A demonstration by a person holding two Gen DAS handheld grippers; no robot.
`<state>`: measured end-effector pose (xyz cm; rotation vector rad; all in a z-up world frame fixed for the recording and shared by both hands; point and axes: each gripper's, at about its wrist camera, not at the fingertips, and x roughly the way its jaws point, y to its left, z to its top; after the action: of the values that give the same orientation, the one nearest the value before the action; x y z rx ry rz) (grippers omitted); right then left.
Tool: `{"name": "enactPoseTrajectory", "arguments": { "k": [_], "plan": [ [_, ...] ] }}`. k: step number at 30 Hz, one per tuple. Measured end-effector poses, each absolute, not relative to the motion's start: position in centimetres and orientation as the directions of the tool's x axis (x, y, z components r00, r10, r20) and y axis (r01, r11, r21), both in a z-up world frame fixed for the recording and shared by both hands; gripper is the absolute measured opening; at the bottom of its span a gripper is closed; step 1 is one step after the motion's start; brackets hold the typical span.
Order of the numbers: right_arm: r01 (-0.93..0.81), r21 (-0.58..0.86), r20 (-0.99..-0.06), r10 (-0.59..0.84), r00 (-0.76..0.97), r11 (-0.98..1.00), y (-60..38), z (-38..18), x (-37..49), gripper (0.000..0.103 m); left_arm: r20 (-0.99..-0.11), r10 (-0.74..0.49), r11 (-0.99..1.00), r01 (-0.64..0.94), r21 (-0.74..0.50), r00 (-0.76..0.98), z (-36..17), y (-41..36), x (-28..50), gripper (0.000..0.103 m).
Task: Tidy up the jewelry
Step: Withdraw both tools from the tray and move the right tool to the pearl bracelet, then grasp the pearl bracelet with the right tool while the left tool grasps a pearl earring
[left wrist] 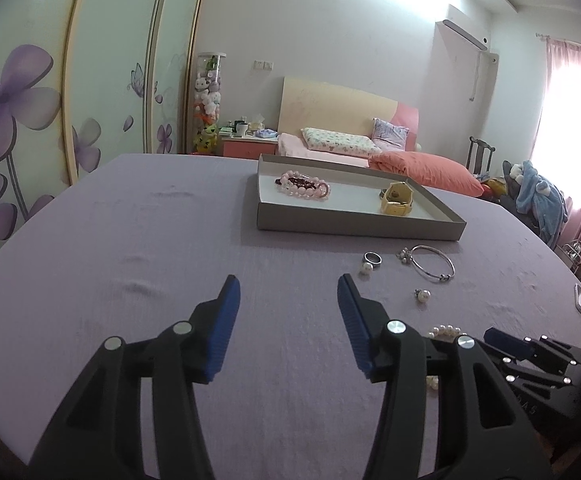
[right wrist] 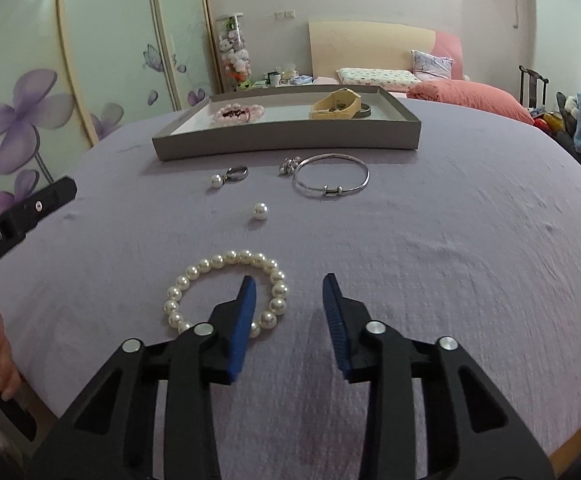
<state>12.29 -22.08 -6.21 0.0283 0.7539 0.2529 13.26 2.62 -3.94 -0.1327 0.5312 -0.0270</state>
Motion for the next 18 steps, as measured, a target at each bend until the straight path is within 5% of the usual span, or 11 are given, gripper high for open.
{"name": "enactPoseTrajectory", "arguments": {
  "k": [12, 18],
  "plan": [
    [-0.216, 0.057, -0.660, 0.199, 0.724, 0.975, -22.0, -6.4, 11.6, 0.010, -0.525, -0.076, 0.991, 0.004, -0.136, 0.848, -4.0, 2.1, 14.1, 0.050],
    [-0.105, 0.060, -0.662, 0.118, 0.741, 0.993, -24.8, -6.5, 12.2, 0.010, -0.538, -0.100, 0.991, 0.035, -0.128, 0.837, -3.9, 0.7, 15.0, 0.050]
  ]
}}
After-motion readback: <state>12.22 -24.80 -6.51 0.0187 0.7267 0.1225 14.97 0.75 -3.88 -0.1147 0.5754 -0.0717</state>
